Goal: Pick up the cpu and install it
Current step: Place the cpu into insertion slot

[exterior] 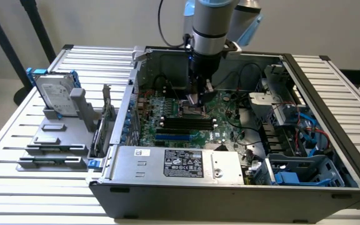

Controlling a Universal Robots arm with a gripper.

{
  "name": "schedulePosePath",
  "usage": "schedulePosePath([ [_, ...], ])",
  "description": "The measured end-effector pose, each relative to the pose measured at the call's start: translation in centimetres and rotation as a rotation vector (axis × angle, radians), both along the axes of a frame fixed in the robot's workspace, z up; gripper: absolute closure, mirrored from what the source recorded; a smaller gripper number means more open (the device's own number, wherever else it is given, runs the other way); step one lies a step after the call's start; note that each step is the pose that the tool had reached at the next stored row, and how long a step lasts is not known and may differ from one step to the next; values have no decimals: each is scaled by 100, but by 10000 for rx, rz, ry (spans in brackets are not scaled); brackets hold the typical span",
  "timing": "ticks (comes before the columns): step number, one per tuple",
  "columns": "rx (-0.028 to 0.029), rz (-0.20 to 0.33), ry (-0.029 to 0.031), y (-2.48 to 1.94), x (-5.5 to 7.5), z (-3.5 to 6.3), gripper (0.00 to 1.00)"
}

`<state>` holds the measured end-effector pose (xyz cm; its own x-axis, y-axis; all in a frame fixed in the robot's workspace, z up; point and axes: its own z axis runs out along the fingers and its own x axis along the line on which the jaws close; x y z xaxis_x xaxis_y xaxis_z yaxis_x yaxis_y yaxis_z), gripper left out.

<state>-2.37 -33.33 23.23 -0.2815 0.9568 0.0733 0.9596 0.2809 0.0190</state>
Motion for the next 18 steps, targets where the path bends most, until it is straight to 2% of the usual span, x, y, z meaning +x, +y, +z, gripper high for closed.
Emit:
schedulePosePath([
  [8,-4,-1261,78,-1,-1,-44,45],
  [18,-1,-2263,120,0,-27,-61,45],
])
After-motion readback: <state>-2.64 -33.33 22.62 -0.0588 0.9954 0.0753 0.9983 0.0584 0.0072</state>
